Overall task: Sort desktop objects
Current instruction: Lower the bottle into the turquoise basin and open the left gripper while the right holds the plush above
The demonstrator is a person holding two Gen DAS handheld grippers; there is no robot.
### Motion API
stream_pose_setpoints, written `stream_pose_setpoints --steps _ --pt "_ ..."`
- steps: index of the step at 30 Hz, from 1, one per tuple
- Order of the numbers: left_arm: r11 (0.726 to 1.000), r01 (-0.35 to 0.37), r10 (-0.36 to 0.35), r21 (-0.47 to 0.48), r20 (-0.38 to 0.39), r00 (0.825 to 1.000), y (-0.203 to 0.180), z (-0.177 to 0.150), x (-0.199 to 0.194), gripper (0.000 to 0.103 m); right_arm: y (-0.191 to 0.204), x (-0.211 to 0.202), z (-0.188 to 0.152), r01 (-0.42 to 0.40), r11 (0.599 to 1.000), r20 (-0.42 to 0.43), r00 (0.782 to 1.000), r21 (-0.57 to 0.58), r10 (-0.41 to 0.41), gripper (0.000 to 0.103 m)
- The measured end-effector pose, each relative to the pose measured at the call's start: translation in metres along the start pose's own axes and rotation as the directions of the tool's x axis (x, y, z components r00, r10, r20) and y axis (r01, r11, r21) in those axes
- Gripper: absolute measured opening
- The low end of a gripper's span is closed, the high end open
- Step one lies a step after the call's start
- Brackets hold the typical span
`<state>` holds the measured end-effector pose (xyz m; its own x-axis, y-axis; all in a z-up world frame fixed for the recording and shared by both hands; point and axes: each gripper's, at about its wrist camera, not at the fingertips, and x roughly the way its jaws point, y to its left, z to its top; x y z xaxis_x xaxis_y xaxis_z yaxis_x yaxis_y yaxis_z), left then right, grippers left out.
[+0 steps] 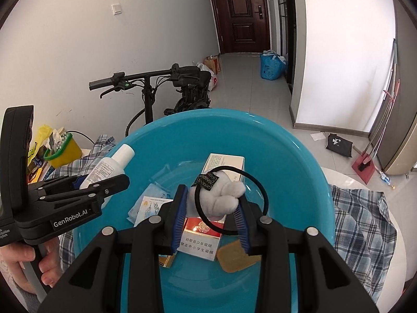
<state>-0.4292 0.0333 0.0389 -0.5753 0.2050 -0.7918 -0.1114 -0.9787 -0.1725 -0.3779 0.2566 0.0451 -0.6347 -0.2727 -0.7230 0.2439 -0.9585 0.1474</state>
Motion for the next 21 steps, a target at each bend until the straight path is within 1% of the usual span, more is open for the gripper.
stream_pose_setpoints --steps 2,5,8,15,21 --pt "1.000 -0.002 0.002 0.006 0.001 1.000 -0.002 0.000 0.000 0.042 0.000 0.000 0.000 0.007 1.000 0.004 1.000 -0.001 -0.007 0.033" --pt "1.000 -0.002 0.002 0.019 -0.007 1.000 -0.006 -0.001 0.001 0.042 0.000 -0.002 0.002 0.039 0.999 0.016 0.999 -0.008 -0.038 0.033" --pt "1.000 -0.001 0.002 0.031 -0.017 1.000 -0.009 -0.003 0.004 0.042 -0.001 -0.003 0.004 0.026 1.000 0.017 1.000 -0.001 -0.026 0.033" --pt "0.999 -0.005 0.008 0.052 -0.055 0.998 -0.015 -0.006 0.016 0.042 -0.001 0.006 0.004 0.036 0.999 0.001 0.999 0.001 -0.036 0.033" --pt "0.999 -0.010 0.013 0.043 -0.081 0.997 -0.012 -0.007 0.023 0.042 0.001 0.008 0.003 0.034 0.999 -0.004 0.999 -0.009 -0.034 0.033"
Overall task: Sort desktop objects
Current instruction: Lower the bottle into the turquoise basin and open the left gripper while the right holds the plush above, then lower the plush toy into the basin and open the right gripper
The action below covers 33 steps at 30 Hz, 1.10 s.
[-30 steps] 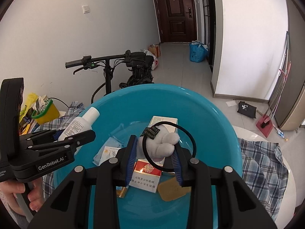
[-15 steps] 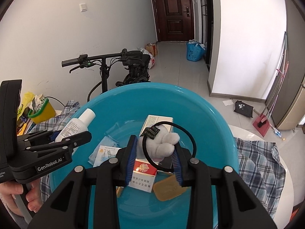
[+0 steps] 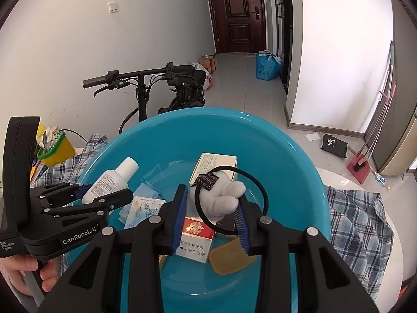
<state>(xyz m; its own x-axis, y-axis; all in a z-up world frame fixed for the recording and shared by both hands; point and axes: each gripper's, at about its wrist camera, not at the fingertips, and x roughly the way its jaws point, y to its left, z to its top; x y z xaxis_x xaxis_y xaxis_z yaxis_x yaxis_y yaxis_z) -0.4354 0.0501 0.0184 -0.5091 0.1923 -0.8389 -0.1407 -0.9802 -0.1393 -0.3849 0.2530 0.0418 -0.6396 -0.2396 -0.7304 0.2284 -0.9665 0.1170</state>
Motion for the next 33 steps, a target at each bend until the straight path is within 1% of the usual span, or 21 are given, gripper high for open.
stream_pose_setpoints --steps 5,9,10,11,13,14,18,26,30,32,33 --pt "1.000 -0.016 0.017 -0.002 0.009 1.000 0.000 -0.001 0.001 0.042 0.002 -0.001 -0.001 0.000 1.000 0.001 1.000 -0.011 0.000 0.034" --pt "1.000 -0.013 0.013 -0.005 0.002 1.000 0.000 0.000 0.003 0.042 0.002 0.000 -0.002 -0.001 1.000 -0.001 1.000 -0.012 0.001 0.034" --pt "1.000 -0.015 0.015 -0.004 0.000 1.000 0.000 0.000 0.003 0.043 0.002 0.000 -0.002 0.000 1.000 -0.002 1.000 -0.012 0.000 0.034" --pt "1.000 -0.018 0.018 -0.002 0.001 1.000 0.000 0.000 0.003 0.047 0.002 0.000 -0.002 0.000 1.000 -0.003 1.000 -0.011 0.000 0.034" --pt "1.000 -0.026 0.026 0.004 0.025 0.999 -0.001 0.000 0.001 0.069 0.002 0.001 -0.003 -0.001 1.000 -0.005 1.000 -0.010 0.001 0.034" --pt "1.000 -0.028 0.028 0.006 0.041 0.999 -0.002 0.000 -0.002 0.071 0.002 0.001 -0.003 -0.001 1.000 -0.006 1.000 -0.010 0.001 0.034" --pt "1.000 -0.024 0.024 0.012 0.061 0.998 -0.004 0.001 -0.009 0.073 0.003 0.001 -0.003 -0.005 1.000 -0.007 1.000 -0.017 0.005 0.034" --pt "1.000 -0.025 0.025 -0.012 0.055 0.998 0.002 0.004 -0.009 0.073 0.005 0.005 -0.005 -0.010 1.000 -0.024 1.000 -0.025 0.010 0.034" --pt "0.999 -0.030 0.031 -0.016 0.065 0.997 0.003 0.003 -0.012 0.073 0.005 0.008 -0.005 -0.016 1.000 -0.032 0.999 -0.024 0.015 0.042" --pt "0.999 -0.032 0.034 -0.024 0.075 0.997 0.004 0.004 -0.015 0.073 0.005 0.009 -0.005 -0.019 0.999 -0.035 0.999 -0.025 0.018 0.051" --pt "0.999 -0.028 0.030 -0.027 0.079 0.996 0.005 0.004 -0.016 0.073 0.006 0.009 -0.005 -0.016 0.999 -0.031 0.999 -0.027 0.015 0.060"
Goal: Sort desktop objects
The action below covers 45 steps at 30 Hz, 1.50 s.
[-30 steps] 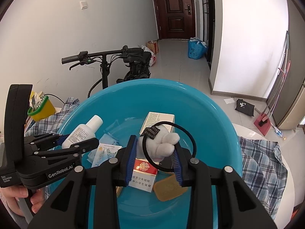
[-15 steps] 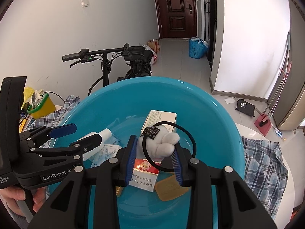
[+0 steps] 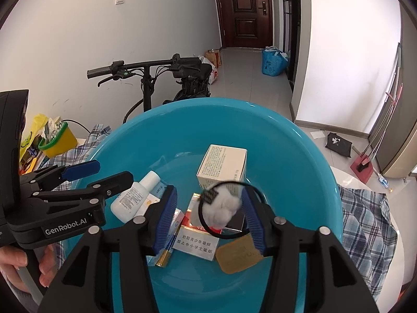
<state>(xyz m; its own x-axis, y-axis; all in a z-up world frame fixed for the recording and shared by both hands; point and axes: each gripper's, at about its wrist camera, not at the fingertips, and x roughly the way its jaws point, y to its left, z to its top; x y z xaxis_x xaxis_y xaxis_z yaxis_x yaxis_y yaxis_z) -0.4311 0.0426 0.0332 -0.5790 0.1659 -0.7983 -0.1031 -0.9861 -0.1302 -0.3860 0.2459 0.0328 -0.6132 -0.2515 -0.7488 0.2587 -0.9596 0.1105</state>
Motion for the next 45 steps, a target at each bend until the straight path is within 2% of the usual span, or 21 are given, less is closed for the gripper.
stream_pose_setpoints --steps 1,11,15,19,21,24,26,27,29,32,34,37,40,41,45 --pt "1.000 0.003 -0.003 -0.001 0.003 1.000 0.000 0.000 -0.001 0.073 0.000 -0.001 0.000 0.007 1.000 0.007 1.000 -0.002 -0.007 0.064" --pt "1.000 -0.003 0.004 -0.005 0.021 1.000 0.001 0.001 -0.006 0.073 -0.002 -0.008 0.002 0.041 0.999 0.041 0.998 -0.006 -0.041 0.064" --pt "0.999 0.032 -0.032 0.000 0.036 0.999 -0.003 0.000 -0.011 0.073 -0.001 -0.012 0.003 0.049 0.999 0.070 0.996 -0.014 -0.048 0.064" --pt "0.999 -0.010 0.006 0.036 0.102 0.995 -0.011 -0.001 -0.024 0.073 -0.003 -0.022 0.005 0.057 0.998 0.121 0.991 -0.008 -0.055 0.064" --pt "0.999 -0.003 -0.003 0.044 0.135 0.991 -0.011 -0.001 -0.032 0.073 -0.004 -0.028 0.005 0.057 0.998 0.142 0.988 0.000 -0.056 0.064" --pt "0.999 0.026 -0.033 0.038 0.208 0.978 -0.010 -0.002 -0.050 0.073 -0.008 -0.039 0.005 0.060 0.998 0.175 0.983 0.016 -0.062 0.064" --pt "0.999 0.017 -0.028 0.043 0.265 0.964 -0.010 -0.003 -0.065 0.080 -0.010 -0.047 0.004 0.057 0.998 0.198 0.978 0.020 -0.060 0.064" --pt "0.999 0.005 -0.020 0.052 0.301 0.953 -0.011 -0.005 -0.073 0.087 -0.011 -0.051 0.004 0.056 0.998 0.211 0.976 0.023 -0.060 0.065" --pt "0.997 -0.038 0.008 0.073 0.376 0.927 -0.014 -0.010 -0.090 0.087 -0.011 -0.060 0.004 0.055 0.998 0.237 0.970 0.029 -0.060 0.067" --pt "0.985 -0.121 0.058 0.119 0.436 0.898 -0.023 -0.018 -0.109 0.087 -0.009 -0.075 0.001 0.058 0.998 0.283 0.957 0.028 -0.064 0.072" --pt "0.979 -0.149 0.070 0.137 0.464 0.883 -0.027 -0.023 -0.120 0.087 -0.004 -0.084 -0.001 0.072 0.997 0.312 0.947 0.013 -0.073 0.080" --pt "0.979 -0.150 0.063 0.138 0.494 0.867 -0.029 -0.029 -0.137 0.090 0.004 -0.099 -0.007 0.078 0.997 0.372 0.926 -0.015 -0.067 0.096" --pt "0.978 -0.158 0.063 0.137 0.525 0.849 -0.030 -0.037 -0.153 0.103 0.010 -0.115 -0.012 0.103 0.994 0.422 0.903 -0.038 -0.078 0.100" --pt "0.979 -0.146 0.049 0.140 0.536 0.843 -0.028 -0.039 -0.158 0.103 0.011 -0.121 -0.014 0.116 0.992 0.437 0.895 -0.039 -0.088 0.101" --pt "0.989 -0.036 -0.044 0.146 0.508 0.861 -0.020 -0.047 -0.175 0.103 0.011 -0.139 -0.021 0.105 0.994 0.465 0.882 -0.038 -0.075 0.103"
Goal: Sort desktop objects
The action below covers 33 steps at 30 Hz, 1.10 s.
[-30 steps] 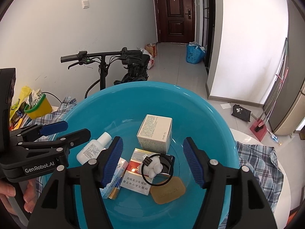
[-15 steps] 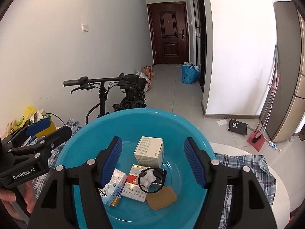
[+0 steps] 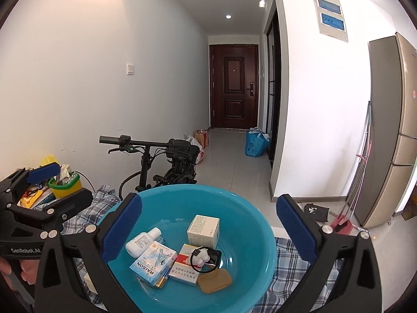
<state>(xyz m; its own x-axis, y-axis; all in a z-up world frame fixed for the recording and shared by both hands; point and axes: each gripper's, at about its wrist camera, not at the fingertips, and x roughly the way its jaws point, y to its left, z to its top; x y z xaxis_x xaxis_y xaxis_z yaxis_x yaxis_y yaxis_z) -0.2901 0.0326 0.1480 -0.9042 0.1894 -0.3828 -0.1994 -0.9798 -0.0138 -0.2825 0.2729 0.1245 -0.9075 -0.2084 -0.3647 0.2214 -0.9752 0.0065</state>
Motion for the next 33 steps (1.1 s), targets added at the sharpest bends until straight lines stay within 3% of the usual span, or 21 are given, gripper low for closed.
stream_pose_setpoints --steps 7,16,22,33 --pt "0.998 0.002 0.002 -0.068 0.050 0.999 0.008 -0.004 -0.034 0.103 -0.001 -0.027 -0.002 0.015 1.000 0.041 0.999 -0.008 -0.015 0.103" --pt "0.990 -0.110 0.097 0.086 0.148 0.984 -0.013 -0.008 -0.079 0.103 0.005 -0.062 -0.006 0.011 1.000 0.093 0.996 -0.015 -0.010 0.103" --pt "0.996 -0.059 0.050 0.066 0.125 0.991 -0.014 -0.013 -0.099 0.103 0.007 -0.081 -0.007 0.004 1.000 0.118 0.993 -0.008 -0.003 0.103" --pt "0.995 -0.091 0.081 0.047 0.177 0.981 -0.015 -0.018 -0.138 0.103 0.008 -0.116 -0.012 -0.005 1.000 0.156 0.988 0.003 0.005 0.103"
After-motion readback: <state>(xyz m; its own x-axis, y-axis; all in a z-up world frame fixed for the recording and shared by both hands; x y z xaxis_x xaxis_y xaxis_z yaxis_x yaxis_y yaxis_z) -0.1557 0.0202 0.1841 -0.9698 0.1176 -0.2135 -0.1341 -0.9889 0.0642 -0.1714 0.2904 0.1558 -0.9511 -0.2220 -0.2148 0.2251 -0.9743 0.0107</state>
